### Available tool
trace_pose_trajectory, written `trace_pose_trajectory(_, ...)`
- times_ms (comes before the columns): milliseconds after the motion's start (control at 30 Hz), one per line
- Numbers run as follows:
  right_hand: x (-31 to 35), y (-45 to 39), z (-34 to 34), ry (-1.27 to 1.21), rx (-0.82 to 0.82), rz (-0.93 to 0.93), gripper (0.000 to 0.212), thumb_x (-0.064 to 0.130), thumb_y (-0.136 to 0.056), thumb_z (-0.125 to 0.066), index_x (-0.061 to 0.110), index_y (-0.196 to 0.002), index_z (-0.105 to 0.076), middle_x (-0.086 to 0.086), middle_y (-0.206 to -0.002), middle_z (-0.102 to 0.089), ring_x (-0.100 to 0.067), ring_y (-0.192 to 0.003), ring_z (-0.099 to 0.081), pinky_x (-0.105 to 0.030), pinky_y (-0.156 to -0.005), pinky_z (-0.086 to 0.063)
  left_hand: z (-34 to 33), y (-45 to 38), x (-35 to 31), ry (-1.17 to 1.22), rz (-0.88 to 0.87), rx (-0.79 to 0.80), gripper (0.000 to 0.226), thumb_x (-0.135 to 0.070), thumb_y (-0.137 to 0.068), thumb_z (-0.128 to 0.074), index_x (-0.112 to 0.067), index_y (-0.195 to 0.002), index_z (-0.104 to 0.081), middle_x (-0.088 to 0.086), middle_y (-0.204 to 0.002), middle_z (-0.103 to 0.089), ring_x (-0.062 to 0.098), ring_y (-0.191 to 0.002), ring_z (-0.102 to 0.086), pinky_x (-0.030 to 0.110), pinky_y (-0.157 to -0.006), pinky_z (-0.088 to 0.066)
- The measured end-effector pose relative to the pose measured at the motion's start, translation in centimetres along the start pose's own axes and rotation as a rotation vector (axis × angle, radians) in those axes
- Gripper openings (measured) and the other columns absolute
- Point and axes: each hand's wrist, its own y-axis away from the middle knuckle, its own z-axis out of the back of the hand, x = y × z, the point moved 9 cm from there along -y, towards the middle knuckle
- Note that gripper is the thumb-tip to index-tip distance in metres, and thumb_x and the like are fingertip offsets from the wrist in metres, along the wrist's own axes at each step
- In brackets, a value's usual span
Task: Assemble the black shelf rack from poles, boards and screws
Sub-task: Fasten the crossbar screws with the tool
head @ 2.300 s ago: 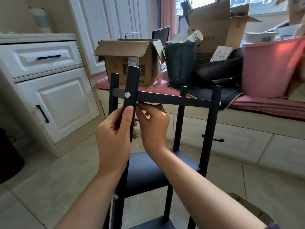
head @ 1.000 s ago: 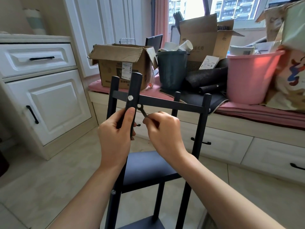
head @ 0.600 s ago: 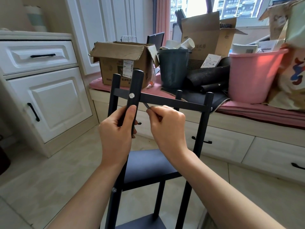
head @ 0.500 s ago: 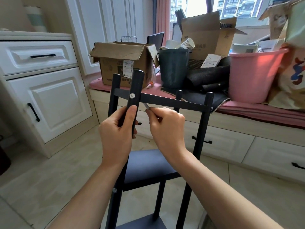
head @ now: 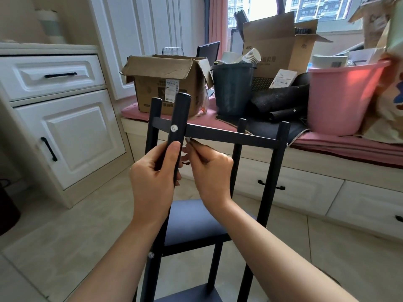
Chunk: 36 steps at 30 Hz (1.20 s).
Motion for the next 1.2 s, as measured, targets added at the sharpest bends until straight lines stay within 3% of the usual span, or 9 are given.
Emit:
trace_pose_trajectory(267, -1.4, -0.8, -2.7, -0.186, -0.053, -0.047, 0.014, 0.013, -0.094, -0.064, 0.007, -0.093, -0.078, 0.002, -0.08, -0.075, 0.004, -0.069, -0.064, -0.012, -0.068, -0.049, 0.8, -0.4, 0.5, -0.006, -0.016, -0.007, 0.028, -0.036, -0.101, -0.056, -0.018, -0.087, -0.072, 0.004, -0.063, -0.063, 0.012, -0.05, -0.056, 0.021, -0.047, -0.047)
trace_pose_trajectory(367, -2.0, -0.9, -3.5, -0.238, -0.06, -0.073, 0.015, 0.015, -0.094, -0.064, 0.009, -0.091, -0.077, 0.003, -0.078, -0.074, -0.002, -0.066, -0.064, -0.02, -0.068, -0.054, 0.8, -0.6, 0.4, -0.002, -0.021, -0.009, 0.027, -0.034, -0.101, -0.056, -0.021, -0.083, -0.072, 0.007, -0.064, -0.062, 0.012, -0.048, -0.055, 0.024, -0.045, -0.047)
trace_pose_trajectory(467, -2.2, -0.8, -4.4, -0.263, -0.048, -0.085, 0.016, 0.019, -0.094, -0.063, 0.015, -0.088, -0.076, 0.017, -0.07, -0.066, -0.002, -0.064, -0.063, -0.03, -0.068, -0.055, 0.8, -0.7, 0.4, 0.008, -0.023, -0.016, 0.029, -0.032, -0.102, -0.056, -0.019, -0.08, -0.071, 0.008, -0.063, -0.062, 0.012, -0.046, -0.054, 0.023, -0.044, -0.047)
trace_pose_trajectory(633, -2.1, -0.8, -4.8, -0.275, -0.045, -0.076, 0.018, 0.022, -0.095, -0.06, 0.018, -0.085, -0.074, 0.025, -0.065, -0.062, 0.0, -0.062, -0.059, -0.027, -0.066, -0.054, 0.7, -0.8, 0.6, 0.006, -0.032, -0.01, 0.03, -0.032, -0.102, -0.057, -0.018, -0.078, -0.07, 0.007, -0.062, -0.062, 0.012, -0.047, -0.054, 0.022, -0.045, -0.046)
trace_pose_trajectory(800, -2.0, -0.6, -4.5, -0.229, 0.008, -0.076, 0.018, 0.016, -0.094, -0.062, 0.009, -0.084, -0.075, 0.018, -0.062, -0.061, 0.003, -0.06, -0.059, -0.012, -0.064, -0.042, 0.9, -1.1, 0.8, 0.0, -0.029, -0.016, 0.028, -0.041, -0.098, -0.057, -0.032, -0.076, -0.071, 0.003, -0.06, -0.063, 0.014, -0.047, -0.054, 0.023, -0.046, -0.047)
trace_pose_trajectory(933, -2.5, -0.1, -3.2, -0.143, 0.079, -0.105, 0.016, 0.012, -0.094, -0.062, 0.008, -0.087, -0.076, 0.002, -0.074, -0.073, -0.002, -0.069, -0.067, -0.016, -0.069, -0.05, 1.1, -1.2, 0.9, -0.012, -0.028, -0.014, 0.031, -0.044, -0.097, -0.055, -0.034, -0.072, -0.069, 0.002, -0.061, -0.062, 0.013, -0.048, -0.054, 0.023, -0.046, -0.047)
trace_pose_trajectory(1200, -2.7, 1.4, 2.1, 0.017, 0.217, -0.091, 0.013, 0.006, -0.093, -0.063, 0.007, -0.096, -0.075, 0.007, -0.073, -0.069, -0.005, -0.062, -0.065, -0.019, -0.065, -0.054, 1.2, -1.0, 0.6, -0.09, -0.051, 0.016, 0.026, -0.044, -0.093, -0.065, -0.018, -0.087, -0.07, 0.001, -0.06, -0.061, 0.013, -0.049, -0.055, 0.026, -0.048, -0.048)
